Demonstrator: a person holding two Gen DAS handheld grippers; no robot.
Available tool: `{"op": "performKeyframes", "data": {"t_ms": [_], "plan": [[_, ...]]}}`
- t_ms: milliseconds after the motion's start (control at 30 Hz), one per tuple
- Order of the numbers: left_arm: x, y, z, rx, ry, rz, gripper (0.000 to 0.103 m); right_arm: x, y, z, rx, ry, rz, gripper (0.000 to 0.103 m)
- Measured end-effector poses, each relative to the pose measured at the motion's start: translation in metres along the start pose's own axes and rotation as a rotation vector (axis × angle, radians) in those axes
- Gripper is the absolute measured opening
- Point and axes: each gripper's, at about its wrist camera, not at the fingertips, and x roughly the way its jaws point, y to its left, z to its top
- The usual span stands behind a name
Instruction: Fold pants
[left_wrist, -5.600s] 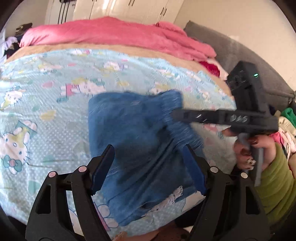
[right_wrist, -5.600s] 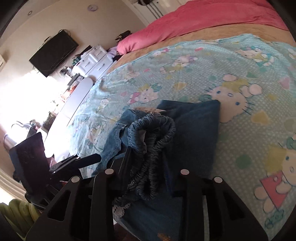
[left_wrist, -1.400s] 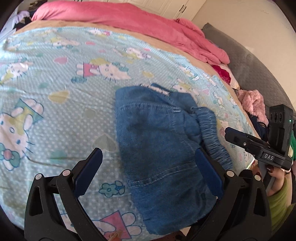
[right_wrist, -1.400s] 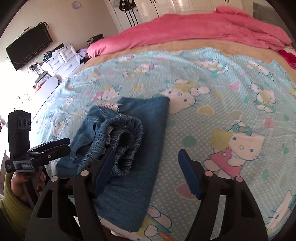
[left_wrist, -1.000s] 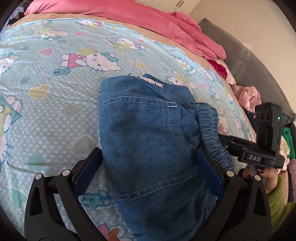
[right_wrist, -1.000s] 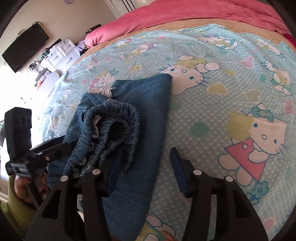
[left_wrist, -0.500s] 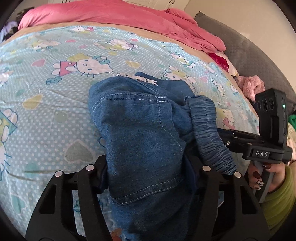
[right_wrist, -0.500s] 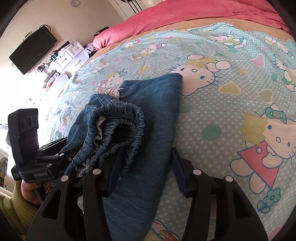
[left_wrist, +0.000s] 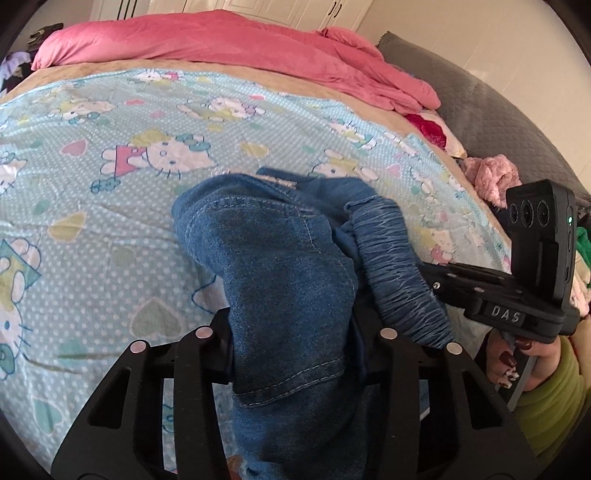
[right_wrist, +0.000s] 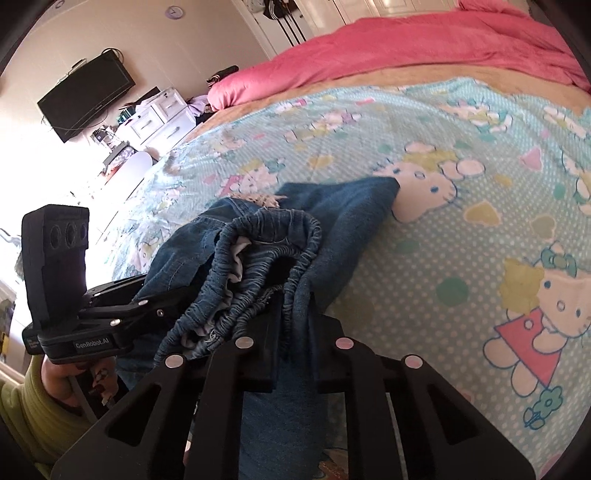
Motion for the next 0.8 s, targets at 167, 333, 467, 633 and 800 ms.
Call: {"op": "performKeyframes", "data": {"t_ms": [167,333,467,633,800], "plan": [[-0.009,0.0,0.016,-0.007,-0.042,0.003,0.035,-0.006,0.015,0.017,-0.065,-0.047,-0.018,0.011],[-0.016,0.003,0.033,-0.007,-0.089,0.034,0.035,-0.003,0.023,0.041,-0.111,-0.084,-0.026,0.011],[-0.017,0.005,0.046,0.009,-0.123,0.069,0.035,0.006,0.023,0.058,-0.123,-0.096,-0.04,0.011],[-0.013,0.01,0.053,0.004,-0.137,0.087,0.035,0.017,0.022,0.071,-0.126,-0.106,-0.062,0.011],[-0.003,0.016,0.052,-0.007,-0.122,0.097,0.036,0.029,0.019,0.072,-0.131,-0.095,-0.087,0.011]]}}
